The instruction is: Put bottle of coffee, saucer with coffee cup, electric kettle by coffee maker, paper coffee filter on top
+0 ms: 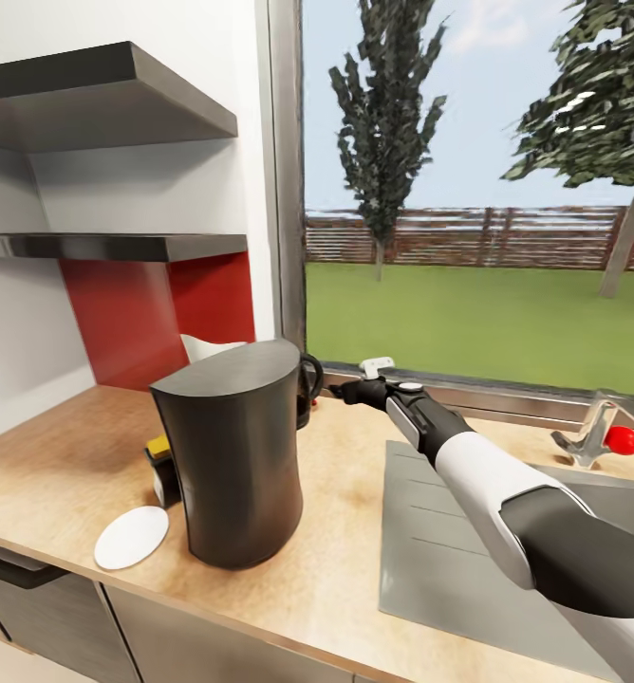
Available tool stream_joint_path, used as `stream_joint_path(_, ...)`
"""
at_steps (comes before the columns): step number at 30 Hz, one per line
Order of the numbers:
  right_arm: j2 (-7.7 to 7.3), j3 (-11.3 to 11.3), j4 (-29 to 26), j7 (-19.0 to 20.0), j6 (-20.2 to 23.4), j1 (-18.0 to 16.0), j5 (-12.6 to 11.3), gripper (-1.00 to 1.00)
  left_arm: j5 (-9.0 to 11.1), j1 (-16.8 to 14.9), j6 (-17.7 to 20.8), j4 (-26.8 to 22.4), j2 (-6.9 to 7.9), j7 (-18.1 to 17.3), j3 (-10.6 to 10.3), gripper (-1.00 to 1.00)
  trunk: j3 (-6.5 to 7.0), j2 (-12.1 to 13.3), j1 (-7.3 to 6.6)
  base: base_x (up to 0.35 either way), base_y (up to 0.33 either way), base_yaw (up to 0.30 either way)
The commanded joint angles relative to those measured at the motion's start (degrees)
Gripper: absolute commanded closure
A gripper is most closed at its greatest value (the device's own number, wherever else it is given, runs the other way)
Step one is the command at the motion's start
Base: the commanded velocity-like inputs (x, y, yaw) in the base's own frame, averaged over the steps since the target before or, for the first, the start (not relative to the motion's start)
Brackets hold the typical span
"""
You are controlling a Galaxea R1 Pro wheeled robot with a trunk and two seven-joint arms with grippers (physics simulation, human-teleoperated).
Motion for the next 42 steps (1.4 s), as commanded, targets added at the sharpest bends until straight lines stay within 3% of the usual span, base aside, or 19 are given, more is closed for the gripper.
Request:
stream_joint_path(1, -0.03, 0.33, -0.04, -0.07, 0.28, -0.06, -0.59, -1.0, -0.03, -0.05, -0.16, 0.05, -0.01, -0.05, 0.42, -1.0, -0.1, -0.09, 0.02, 0.0, 0.138, 0.0)
stream_joint_path(11, -0.03, 0.33, 0.25, -0.11, 0.13, -0.06, -0.52, -1.0, -0.03, -0.06, -0.16, 0.05, 0.0, -0.05, 0.38, -1.0, -0.1, -0.09, 0.02, 0.047, 0.024, 0.0)
stream_joint_path(20, -0.11, 0.33, 3.1, -0.37, -4.01, -0.06, -0.42, -1.0, -0.03, -0.06, -0.16, 0.05, -0.09, -0.05, 0.39, -1.0, -0.1, -0.09, 0.02, 0.072, 0.0, 0.0)
stream_joint_path(42, -0.1, 0.33, 3.32, -0.42, -4.38, 0.9, -0.43, -1.0, -0.03, -0.06, -0.16, 0.05, -0.26, -0.05, 0.42, -1.0, -0.1, -0.09, 0.02, 0.054, 0.035, 0.0)
